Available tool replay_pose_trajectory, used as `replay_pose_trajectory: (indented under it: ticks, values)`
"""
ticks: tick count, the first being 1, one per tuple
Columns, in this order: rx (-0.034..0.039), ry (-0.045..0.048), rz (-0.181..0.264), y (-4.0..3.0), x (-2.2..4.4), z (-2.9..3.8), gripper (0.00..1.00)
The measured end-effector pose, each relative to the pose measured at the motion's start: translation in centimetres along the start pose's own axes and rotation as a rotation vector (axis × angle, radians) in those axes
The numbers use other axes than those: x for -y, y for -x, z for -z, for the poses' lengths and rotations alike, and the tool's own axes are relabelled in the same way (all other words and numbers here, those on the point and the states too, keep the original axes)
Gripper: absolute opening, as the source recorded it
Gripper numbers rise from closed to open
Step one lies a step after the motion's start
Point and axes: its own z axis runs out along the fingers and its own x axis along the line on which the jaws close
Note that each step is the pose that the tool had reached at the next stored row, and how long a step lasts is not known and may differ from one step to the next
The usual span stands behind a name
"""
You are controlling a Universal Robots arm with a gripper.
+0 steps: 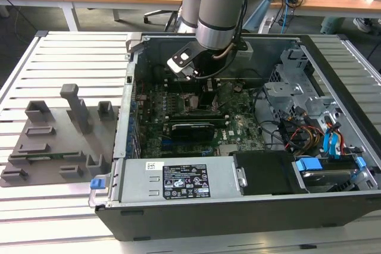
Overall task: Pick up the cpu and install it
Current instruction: 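Place the cpu into insertion slot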
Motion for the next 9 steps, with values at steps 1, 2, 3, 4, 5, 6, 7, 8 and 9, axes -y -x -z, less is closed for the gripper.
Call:
replay_pose_trajectory:
  ticks: [1, 2, 3, 4, 5, 6, 7, 8, 9]
  values:
    - [-0.0012, -0.0002, 0.000, -0.01, -0.01, -0.10, 0.60]
    - [-0.0027, -0.0001, 0.000, -0.03, -0.02, -0.16, 0.60]
    - [-0.0031, 0.0000, 0.000, -0.04, -0.02, -0.20, 0.60]
    - [-0.0045, 0.0006, 0.000, -0.07, -0.05, -0.34, 0.60]
    - [-0.0033, 0.0000, 0.000, -0.05, -0.04, -0.35, 0.60]
    - [-0.0033, 0.0000, 0.000, -0.05, -0.04, -0.35, 0.60]
    - [-0.0034, 0.0000, 0.000, -0.05, -0.04, -0.35, 0.60]
    - [-0.0037, 0.0000, 0.000, -0.05, -0.04, -0.36, 0.60]
    - [-0.0046, 0.0001, 0.000, -0.05, -0.04, -0.36, 0.60]
